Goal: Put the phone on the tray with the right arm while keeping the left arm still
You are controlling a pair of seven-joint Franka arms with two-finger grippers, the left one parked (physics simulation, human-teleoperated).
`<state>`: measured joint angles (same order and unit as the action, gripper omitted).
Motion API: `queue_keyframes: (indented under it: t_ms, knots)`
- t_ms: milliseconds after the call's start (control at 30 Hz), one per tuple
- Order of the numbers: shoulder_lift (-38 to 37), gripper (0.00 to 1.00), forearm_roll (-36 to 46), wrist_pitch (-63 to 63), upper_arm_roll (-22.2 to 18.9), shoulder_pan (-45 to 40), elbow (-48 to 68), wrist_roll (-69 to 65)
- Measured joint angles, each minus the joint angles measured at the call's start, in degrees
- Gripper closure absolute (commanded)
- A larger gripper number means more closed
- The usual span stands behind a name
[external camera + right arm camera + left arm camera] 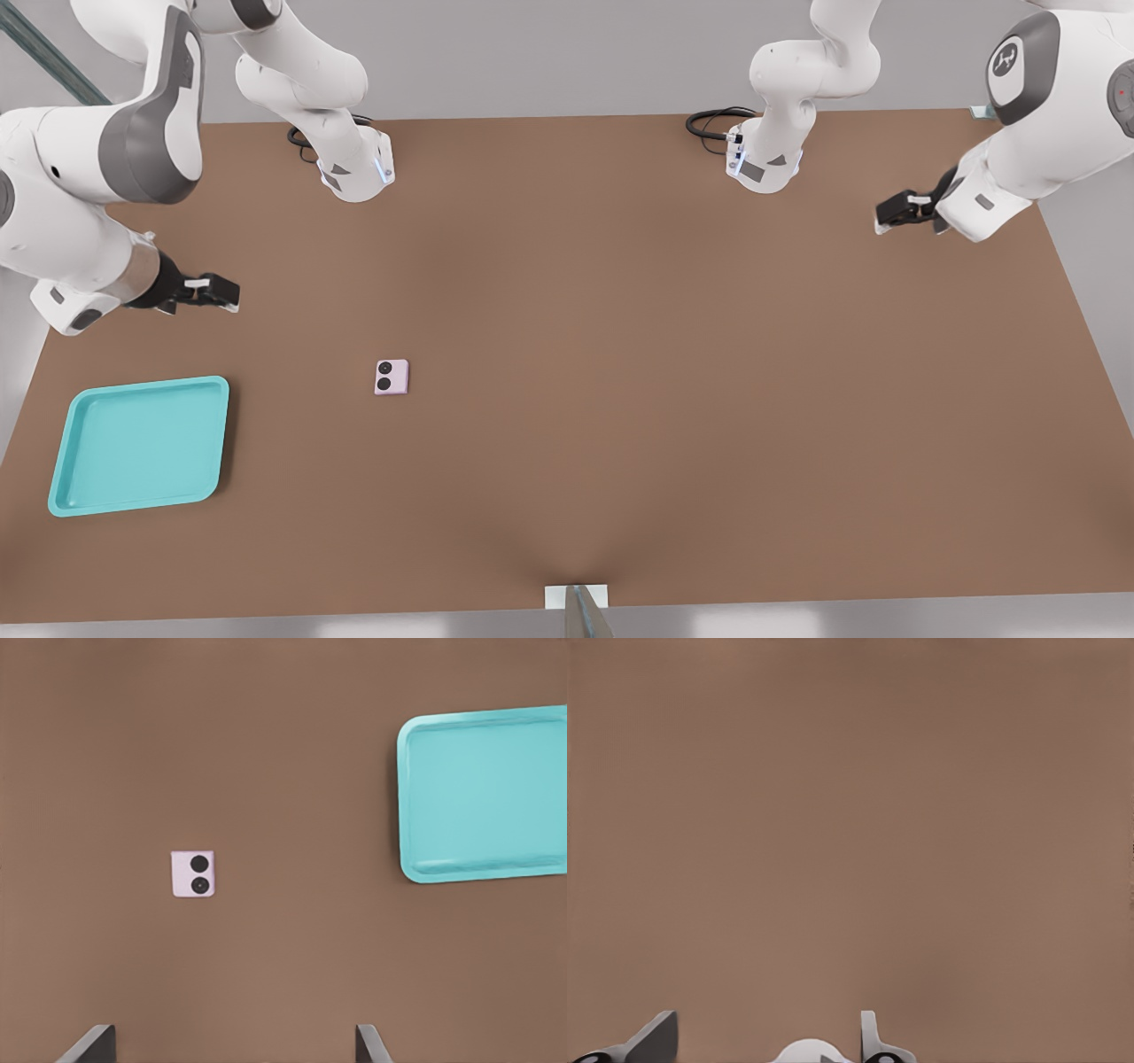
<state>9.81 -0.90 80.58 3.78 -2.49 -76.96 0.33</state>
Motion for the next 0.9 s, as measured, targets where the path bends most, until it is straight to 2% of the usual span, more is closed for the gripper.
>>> queue_keyframes:
  t_ms: [67,200,333,400,600,900]
  knots:
    - [0.4,0.00,0.0,1.9,0.2,-0.1,0.0,0.0]
    - [7.9,0.00,-1.0,6.9,3.7,2.8,-2.0,0.6]
    - [10.2,0.00,-2.2,21.9,4.4,6.9,-22.0,3.2]
    - [13.4,0.00,-2.5,30.7,4.6,7.8,-27.5,5.1]
    - [21.9,0.00,-2.8,48.6,4.7,9.3,-29.7,11.1]
    - [22.1,0.00,-2.9,62.3,4.7,7.8,-36.8,17.4]
